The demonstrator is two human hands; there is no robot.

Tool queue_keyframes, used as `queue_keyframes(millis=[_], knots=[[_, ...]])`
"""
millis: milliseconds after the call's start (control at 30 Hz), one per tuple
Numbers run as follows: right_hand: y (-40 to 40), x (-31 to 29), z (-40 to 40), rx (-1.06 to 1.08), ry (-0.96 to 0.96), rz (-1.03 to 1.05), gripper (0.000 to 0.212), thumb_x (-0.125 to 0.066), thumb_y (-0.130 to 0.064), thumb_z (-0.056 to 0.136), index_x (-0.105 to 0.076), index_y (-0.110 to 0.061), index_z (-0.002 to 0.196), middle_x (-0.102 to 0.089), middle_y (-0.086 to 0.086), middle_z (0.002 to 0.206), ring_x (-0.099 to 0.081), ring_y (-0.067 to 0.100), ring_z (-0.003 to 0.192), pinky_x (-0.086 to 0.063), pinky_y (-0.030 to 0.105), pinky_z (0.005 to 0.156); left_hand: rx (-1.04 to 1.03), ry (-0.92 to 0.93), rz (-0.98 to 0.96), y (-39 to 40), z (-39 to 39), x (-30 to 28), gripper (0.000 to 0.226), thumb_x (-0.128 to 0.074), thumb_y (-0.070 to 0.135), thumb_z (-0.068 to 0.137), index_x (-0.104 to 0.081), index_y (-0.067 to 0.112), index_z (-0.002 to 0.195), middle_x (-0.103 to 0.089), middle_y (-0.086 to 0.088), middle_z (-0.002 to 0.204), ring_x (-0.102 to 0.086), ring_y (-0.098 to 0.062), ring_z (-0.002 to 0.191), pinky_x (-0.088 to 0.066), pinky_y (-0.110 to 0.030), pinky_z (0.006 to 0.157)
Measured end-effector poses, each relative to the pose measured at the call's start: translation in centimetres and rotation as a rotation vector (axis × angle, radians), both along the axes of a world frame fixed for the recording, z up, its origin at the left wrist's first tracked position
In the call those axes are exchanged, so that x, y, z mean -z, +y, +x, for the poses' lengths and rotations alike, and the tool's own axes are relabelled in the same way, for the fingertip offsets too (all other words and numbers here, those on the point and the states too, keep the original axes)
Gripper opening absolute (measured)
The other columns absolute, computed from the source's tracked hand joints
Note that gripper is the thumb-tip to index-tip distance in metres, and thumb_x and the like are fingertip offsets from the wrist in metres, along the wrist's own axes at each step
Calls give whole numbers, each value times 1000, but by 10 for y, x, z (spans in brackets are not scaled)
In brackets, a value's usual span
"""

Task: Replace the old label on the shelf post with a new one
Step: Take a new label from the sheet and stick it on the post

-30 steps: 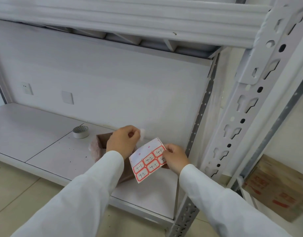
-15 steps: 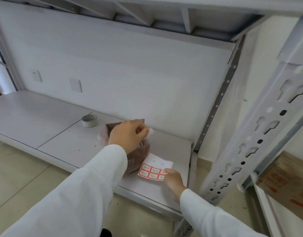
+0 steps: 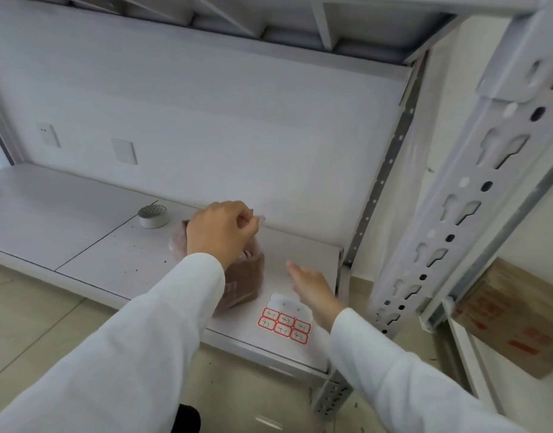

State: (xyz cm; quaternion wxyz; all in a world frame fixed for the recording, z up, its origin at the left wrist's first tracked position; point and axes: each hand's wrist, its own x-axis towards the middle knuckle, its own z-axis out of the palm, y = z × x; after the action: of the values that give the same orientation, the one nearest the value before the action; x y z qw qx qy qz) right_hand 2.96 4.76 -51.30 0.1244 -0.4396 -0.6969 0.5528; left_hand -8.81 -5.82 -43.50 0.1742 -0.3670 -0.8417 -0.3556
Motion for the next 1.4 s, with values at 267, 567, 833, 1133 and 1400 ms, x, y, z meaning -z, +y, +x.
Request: queue_keyframes(millis=[267, 567, 833, 1133, 1400], knots=[[-39, -130, 20, -63, 364, -186, 35, -58, -50, 84, -69, -16, 85, -64, -3, 75, -61, 11, 73, -54, 28, 63, 202, 519, 207, -8, 20, -32, 28, -55, 35, 83, -67, 19, 62, -56, 2, 52, -53, -24, 54, -34, -30, 63], [-61, -217, 85, -88, 239, 173, 10, -65, -24, 80, -70, -16, 84, -66, -5, 73, -61, 6, 66, -53, 24, 67, 394, 982, 508, -19, 51, -85, 15, -63, 27, 86, -53, 22, 76, -58, 2, 56, -41, -18, 65, -33, -29, 62], [-56, -281, 154, -3, 384, 546, 19, -58, -29, 89, -70, -19, 78, -71, -1, 76, -61, 7, 64, -53, 26, 67, 458, 992, 563, -15, 97, -157, 16, -64, 31, 86, -67, 22, 73, -63, 3, 63, -45, -17, 69, -33, -30, 65], [-12, -331, 197, 248, 459, 945, 29, -58, -33, 85, -67, -9, 72, -68, 22, 84, -53, 18, 65, -49, 38, 65, 429, 430, 369, 15, 140, -242, 38, -49, 23, 89, -59, 17, 125, -66, -2, 121, -54, -25, 117, -32, -33, 97], [-1, -354, 172, 230, 393, 1029, 22, -60, -30, 81, -67, -13, 69, -69, 9, 73, -62, 28, 72, -54, 43, 74, 548, 144, 360, 54, 149, -252, 45, -42, 14, 90, -51, 27, 132, -68, 6, 117, -54, -19, 115, -24, -25, 105]])
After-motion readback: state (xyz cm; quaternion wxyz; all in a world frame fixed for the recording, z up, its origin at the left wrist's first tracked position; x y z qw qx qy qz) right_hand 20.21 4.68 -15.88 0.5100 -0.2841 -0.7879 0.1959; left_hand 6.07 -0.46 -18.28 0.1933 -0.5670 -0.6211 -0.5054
